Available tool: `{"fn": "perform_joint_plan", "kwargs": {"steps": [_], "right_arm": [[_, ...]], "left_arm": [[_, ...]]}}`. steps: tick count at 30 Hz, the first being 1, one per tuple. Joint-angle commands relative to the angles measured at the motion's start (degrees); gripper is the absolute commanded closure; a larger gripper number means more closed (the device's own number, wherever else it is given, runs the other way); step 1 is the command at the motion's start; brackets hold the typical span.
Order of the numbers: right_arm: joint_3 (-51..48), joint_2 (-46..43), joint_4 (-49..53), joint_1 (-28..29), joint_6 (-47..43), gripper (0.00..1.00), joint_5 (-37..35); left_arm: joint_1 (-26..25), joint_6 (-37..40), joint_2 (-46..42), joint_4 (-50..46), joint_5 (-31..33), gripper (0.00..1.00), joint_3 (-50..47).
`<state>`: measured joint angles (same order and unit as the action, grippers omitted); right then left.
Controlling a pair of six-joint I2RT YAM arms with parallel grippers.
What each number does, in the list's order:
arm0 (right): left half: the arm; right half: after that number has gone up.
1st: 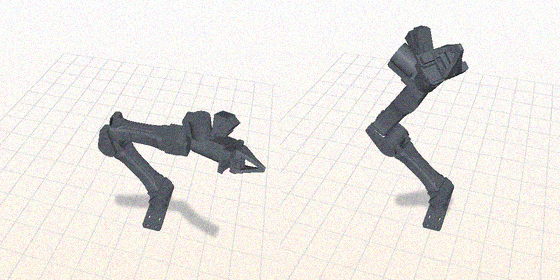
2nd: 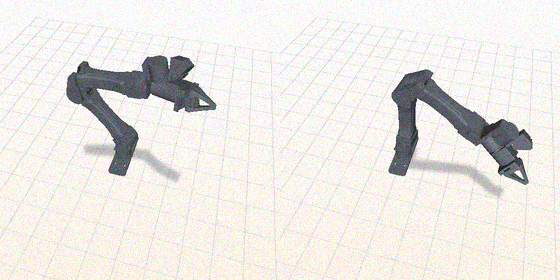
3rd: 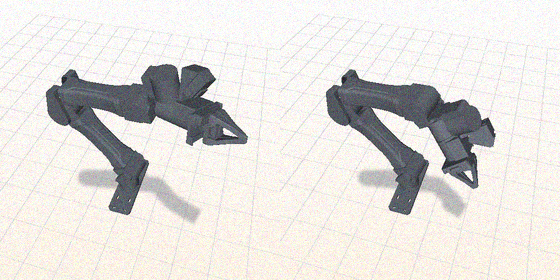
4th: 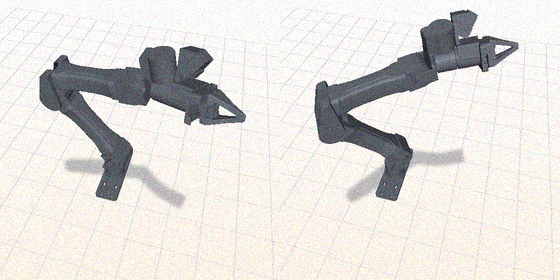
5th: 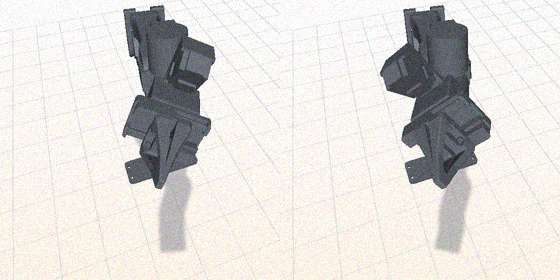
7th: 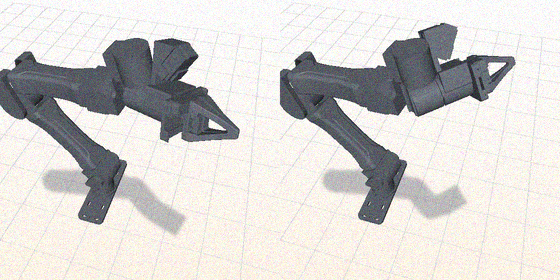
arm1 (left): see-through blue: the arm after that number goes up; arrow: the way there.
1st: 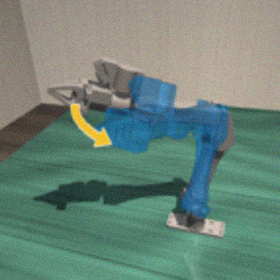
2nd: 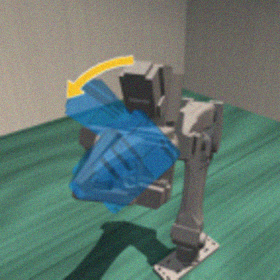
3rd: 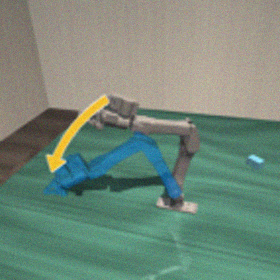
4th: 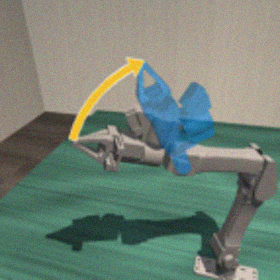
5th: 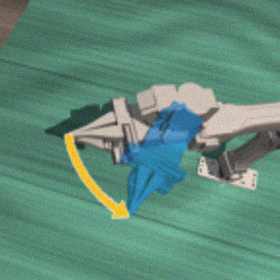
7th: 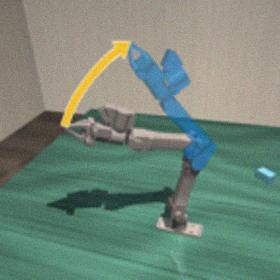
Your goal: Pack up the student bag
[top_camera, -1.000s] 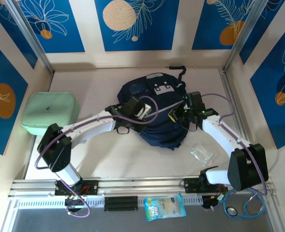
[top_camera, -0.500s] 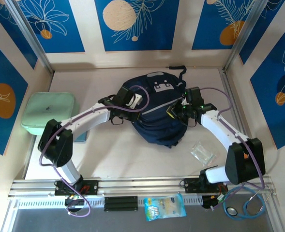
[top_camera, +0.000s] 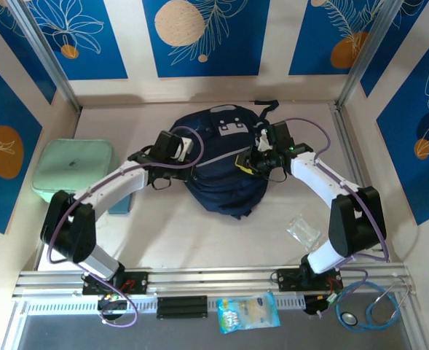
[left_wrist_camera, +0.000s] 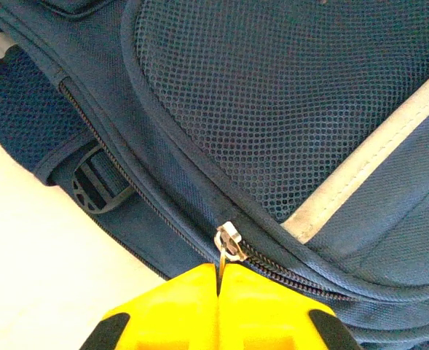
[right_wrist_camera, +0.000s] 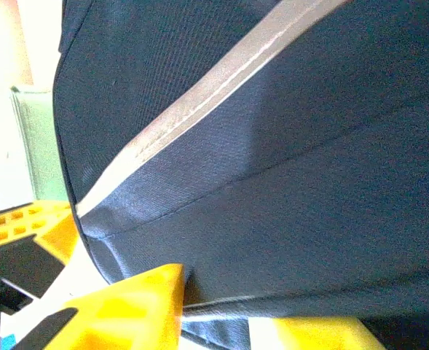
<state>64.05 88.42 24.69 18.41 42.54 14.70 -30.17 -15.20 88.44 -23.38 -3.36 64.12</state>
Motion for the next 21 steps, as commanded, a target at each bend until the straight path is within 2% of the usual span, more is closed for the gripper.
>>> {"fn": "perform_joint_plan", "kwargs": {"steps": [1,3,6,10,14,17,19,21], "right_arm": [[1.70,-1.87,4.92,-0.25,-3.07,0.58,-3.33],[0.93,-4.63,6.41,0.02,-3.39,0.52,-5.13],[-0.55,-8.73,8.60,0.63,-4.28,0.43,-8.13],[-1.71,-12.57,10.47,1.67,-4.84,0.38,-11.34],[-0.86,-13.41,10.81,2.70,-4.75,0.37,-12.26],[0.47,-13.21,10.67,3.59,-4.66,0.37,-13.03],[0.98,-13.19,10.32,4.05,-4.45,0.37,-13.29],[0.99,-13.31,9.66,4.39,-4.06,0.38,-13.47]], "left_arm": [[2.29,-2.04,-2.83,-5.38,5.68,0.79,-2.36],[2.81,-3.17,-4.94,-6.45,6.20,0.58,-3.49],[4.48,-5.47,-9.78,-6.95,8.53,0.35,-7.13],[8.99,-8.75,-15.37,-6.77,11.33,0.22,-13.01],[10.88,-9.35,-14.43,-9.10,19.49,0.23,-14.99],[10.98,-8.51,-9.36,-12.31,24.68,0.33,-13.15],[11.01,-8.19,-5.83,-14.29,27.89,0.46,-11.91],[11.14,-8.05,-2.92,-16.07,30.91,0.54,-10.90]]}}
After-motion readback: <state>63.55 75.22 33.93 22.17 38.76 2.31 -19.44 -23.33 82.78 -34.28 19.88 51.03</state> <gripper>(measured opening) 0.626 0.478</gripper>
